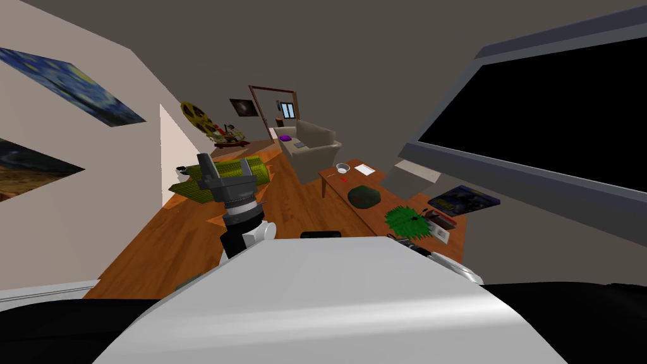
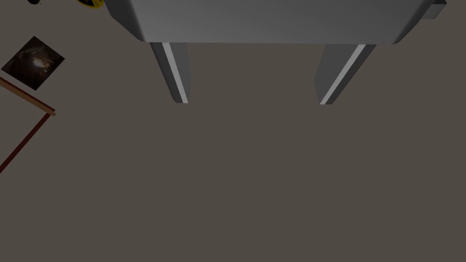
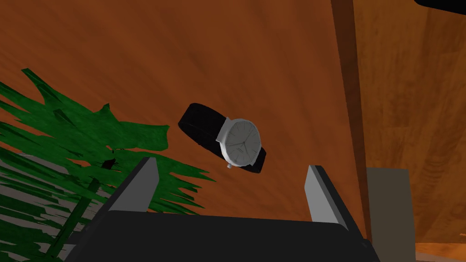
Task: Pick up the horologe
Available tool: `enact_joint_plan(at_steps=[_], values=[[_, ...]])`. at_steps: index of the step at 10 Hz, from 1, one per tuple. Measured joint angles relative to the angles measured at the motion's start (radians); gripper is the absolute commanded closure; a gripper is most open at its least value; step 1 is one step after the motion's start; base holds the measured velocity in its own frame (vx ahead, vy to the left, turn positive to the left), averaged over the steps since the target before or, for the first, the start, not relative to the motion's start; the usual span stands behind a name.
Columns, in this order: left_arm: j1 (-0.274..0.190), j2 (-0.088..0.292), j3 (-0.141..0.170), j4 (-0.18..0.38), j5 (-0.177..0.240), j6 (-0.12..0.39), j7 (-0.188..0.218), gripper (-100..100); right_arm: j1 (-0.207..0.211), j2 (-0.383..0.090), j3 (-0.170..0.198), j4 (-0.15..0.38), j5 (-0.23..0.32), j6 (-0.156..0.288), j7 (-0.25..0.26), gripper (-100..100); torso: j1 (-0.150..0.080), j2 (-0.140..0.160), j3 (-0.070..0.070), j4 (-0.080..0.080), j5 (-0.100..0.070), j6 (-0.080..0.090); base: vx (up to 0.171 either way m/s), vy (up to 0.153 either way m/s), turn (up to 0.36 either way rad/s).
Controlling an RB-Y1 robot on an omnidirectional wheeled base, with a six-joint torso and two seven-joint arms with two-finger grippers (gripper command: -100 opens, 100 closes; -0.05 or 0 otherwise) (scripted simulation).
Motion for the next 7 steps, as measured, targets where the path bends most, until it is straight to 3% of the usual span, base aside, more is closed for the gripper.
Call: enact_joint_plan(at_steps=[6, 7], values=[[0.0, 0.0, 0.0, 0.0, 0.0, 0.0, 0.0, 0, 0.036, 0.055, 0.012, -0.169, -0.044, 0.173, 0.066, -100, -0.011, -0.001, 0.0, 0.0, -0.001, 0.001, -0.034, -0.083, 0.053], [0.0, 0.0, 0.0, 0.0, 0.0, 0.0, 0.0, 0, 0.034, 0.061, 0.012, -0.173, -0.045, 0.196, 0.071, -100, -0.01, -0.001, -0.001, 0.0, -0.001, 0.002, -0.034, -0.09, 0.083]])
